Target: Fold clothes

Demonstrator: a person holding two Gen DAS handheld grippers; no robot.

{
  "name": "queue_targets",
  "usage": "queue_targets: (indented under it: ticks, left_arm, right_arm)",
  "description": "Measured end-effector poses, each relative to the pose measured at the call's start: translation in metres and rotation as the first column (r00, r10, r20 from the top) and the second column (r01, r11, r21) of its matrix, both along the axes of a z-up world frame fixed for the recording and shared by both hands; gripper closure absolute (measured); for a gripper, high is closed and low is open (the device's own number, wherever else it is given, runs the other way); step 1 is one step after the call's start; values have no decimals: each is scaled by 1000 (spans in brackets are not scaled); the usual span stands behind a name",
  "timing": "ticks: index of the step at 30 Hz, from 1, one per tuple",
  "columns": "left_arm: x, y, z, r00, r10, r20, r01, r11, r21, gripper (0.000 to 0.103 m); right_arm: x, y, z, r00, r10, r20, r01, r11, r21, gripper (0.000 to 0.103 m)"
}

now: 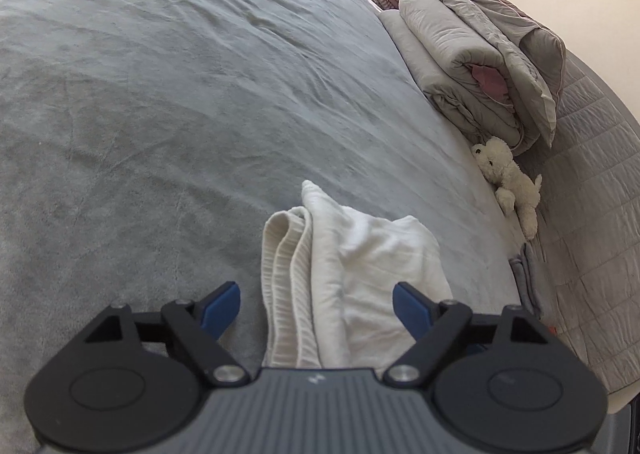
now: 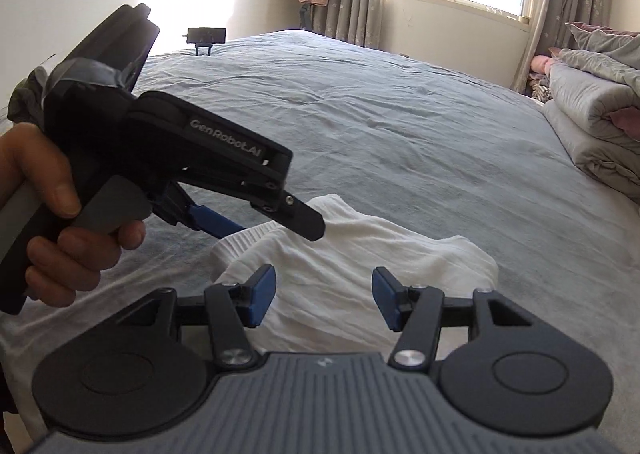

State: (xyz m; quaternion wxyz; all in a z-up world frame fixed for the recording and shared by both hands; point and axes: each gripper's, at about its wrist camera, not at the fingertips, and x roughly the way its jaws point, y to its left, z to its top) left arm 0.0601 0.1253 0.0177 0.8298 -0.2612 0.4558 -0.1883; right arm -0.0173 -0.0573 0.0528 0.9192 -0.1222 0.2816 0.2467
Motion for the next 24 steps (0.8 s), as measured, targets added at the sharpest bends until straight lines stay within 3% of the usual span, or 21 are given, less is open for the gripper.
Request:
queue_targets:
  ticks: [5,6,7,9,15,19,22,24]
  left_arm:
    - [-1,0,1,1000,-14,3,14,1000,23,23]
    - [-1,1,1,1000,-12,4,12,1000,28,23]
    - [-1,2,2,1000,-10,3,9,999,33,23]
    - [-2,4,3,1000,-1,6,1,999,42,23]
    - [-3,10,4,1000,0,-1,0,999,35,23]
    - [-1,12,2,1000,4,-19,-4,1000,12,21]
    - [-1,7,1,1000,-6,-19,7,1000,17,21]
    - [-2,4,1,1000,-17,-17,17,1000,21,21]
  right_arm:
    - [-5,28,-8,996,93,13,-93,995,-28,45]
    - [-4,33,-12,995,104,6,-103,994,-40,49]
    - [-3,37,-15,994,113,2,-113,992,-55,70]
    - [-1,42,-19,994,105,9,-104,992,-65,91]
    - [2,37,-7,996,67,57,-68,998,14,92]
    - [-3,41,-7,989,134,63,-133,991,-12,100]
    - [3,48,-21,993,114,38,-111,991,-69,103]
    - [5,47,-20,994,97,41,-95,994,-57,103]
